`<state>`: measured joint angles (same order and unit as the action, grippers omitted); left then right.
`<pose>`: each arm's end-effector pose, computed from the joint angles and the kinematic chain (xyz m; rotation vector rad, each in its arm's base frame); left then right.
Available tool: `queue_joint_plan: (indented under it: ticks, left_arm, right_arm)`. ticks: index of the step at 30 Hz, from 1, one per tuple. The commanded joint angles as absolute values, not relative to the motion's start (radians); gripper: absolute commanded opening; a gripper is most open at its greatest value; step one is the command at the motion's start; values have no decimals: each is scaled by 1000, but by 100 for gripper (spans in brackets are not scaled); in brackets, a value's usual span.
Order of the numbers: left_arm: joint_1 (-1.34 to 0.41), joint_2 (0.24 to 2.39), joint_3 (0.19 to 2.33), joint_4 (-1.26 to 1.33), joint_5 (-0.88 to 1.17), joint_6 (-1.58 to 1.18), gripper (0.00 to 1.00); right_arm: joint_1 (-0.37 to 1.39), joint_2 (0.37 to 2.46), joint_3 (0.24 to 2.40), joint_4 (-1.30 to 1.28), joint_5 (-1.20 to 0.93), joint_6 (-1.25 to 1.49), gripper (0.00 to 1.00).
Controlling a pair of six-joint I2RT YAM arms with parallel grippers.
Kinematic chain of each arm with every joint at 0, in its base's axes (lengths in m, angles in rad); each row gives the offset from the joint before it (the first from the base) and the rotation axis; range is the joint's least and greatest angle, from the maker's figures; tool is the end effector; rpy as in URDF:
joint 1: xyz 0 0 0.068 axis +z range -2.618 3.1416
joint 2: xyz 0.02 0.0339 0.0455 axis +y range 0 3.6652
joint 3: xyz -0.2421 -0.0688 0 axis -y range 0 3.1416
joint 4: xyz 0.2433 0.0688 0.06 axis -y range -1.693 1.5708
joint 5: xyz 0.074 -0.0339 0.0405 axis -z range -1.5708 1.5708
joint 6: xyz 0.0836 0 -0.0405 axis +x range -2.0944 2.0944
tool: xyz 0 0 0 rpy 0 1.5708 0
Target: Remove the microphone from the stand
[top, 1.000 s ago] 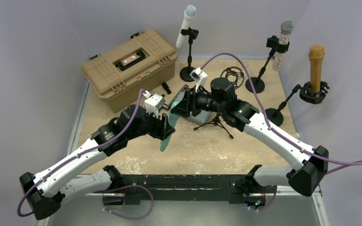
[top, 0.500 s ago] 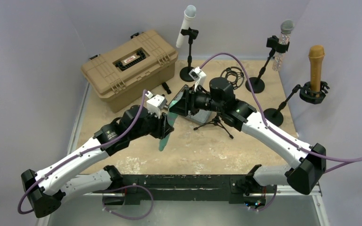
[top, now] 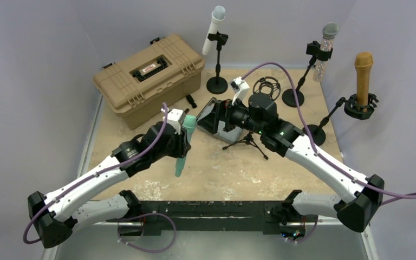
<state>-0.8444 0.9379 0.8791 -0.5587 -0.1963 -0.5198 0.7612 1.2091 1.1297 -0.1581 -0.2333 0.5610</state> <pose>0.1785 -0.1764 0.2640 0.2482 2.2163 -0.5548 0.2275 0.2434 0.3439 -0.3735 1.9211 1.1217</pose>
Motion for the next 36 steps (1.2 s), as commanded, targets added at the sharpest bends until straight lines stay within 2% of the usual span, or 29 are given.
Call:
queue_joint_plan:
  ticks: [1,7,10,16,19,26,34,36]
  left_arm:
    - [-818,1008,891,-653,-246,-607,0]
    - [-603,1138,909,-796,-134,-609,0]
    - [-567,1226,916,-846,-143,-629,0]
    - [-570,1295,820,-782,-95,-753,0]
    - [-662,1307,819,-821,-207,-834,0]
    - [-734,1369,798,-745,-153,-951,0]
    - [-746,1429,775,-675,-154,-942,0]
    - [-746,1450,779,-669,-155,-935,6]
  right_arm:
    - [763,1131,1123,-174,-72,553,99]
    - [763,1079,1097,-205,15,534,99]
    - [764,1074,1093,-214,20,533,98]
    - [763,1072,1080,-212,12,538,98]
    - [764,1066,1069,-207,15,538,97]
    - [764,1071,1066,-210,25,539,97]
    - [763,1034,1062,-216,64,527,97]
    - [763,1032,1064,-221,70,521,97]
